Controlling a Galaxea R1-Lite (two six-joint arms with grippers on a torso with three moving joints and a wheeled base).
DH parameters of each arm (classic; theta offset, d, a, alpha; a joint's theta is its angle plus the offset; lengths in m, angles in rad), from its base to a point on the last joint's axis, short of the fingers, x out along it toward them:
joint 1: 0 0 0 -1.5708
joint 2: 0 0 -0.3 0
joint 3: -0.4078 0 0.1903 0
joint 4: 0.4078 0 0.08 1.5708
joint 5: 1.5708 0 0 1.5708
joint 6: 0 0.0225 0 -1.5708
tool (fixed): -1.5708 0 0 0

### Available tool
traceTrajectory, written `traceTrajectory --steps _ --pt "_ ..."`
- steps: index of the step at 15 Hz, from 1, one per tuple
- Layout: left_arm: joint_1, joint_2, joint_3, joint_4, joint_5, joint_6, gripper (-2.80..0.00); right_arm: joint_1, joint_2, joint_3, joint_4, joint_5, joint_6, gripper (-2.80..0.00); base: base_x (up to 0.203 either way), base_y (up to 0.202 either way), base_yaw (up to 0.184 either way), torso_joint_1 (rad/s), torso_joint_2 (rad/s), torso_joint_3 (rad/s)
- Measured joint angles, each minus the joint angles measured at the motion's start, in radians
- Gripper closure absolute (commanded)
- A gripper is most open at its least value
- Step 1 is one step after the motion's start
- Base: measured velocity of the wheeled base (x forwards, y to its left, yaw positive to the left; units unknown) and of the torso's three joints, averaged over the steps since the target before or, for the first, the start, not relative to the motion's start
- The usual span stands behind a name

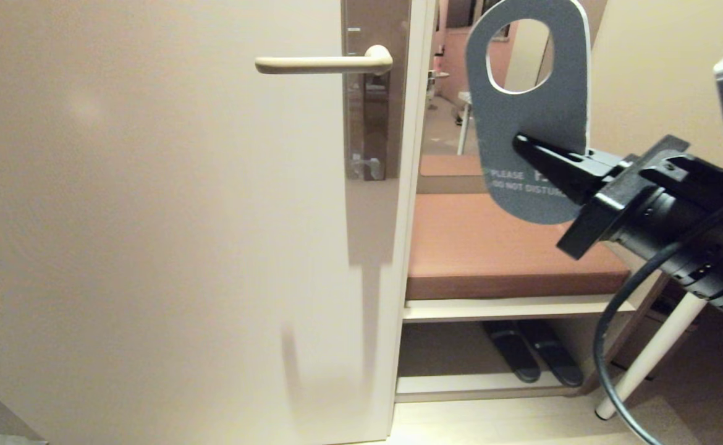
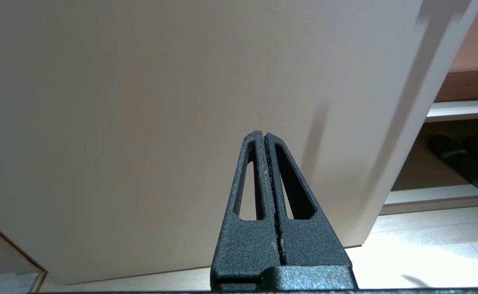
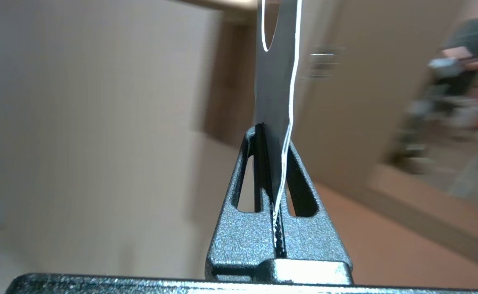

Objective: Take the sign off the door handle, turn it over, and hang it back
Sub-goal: Hand it to the other hand

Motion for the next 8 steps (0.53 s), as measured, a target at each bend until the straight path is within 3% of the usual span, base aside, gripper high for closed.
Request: traceTrajectory --steps 5,8 --pt "0.0 0.0 0.0 0.0 0.0 -0.001 0.0 -0.201 -0.209 0.148 0.001 -0.001 -0.115 0.0 0.0 0.0 0.0 0.0 0.0 0.0" --pt "0.0 0.0 0.0 0.0 0.0 0.0 0.0 -0.33 -0.322 0.237 0.003 0.0 -0.133 0.0 0.0 0.0 0.0 0.0 0.0 0.0"
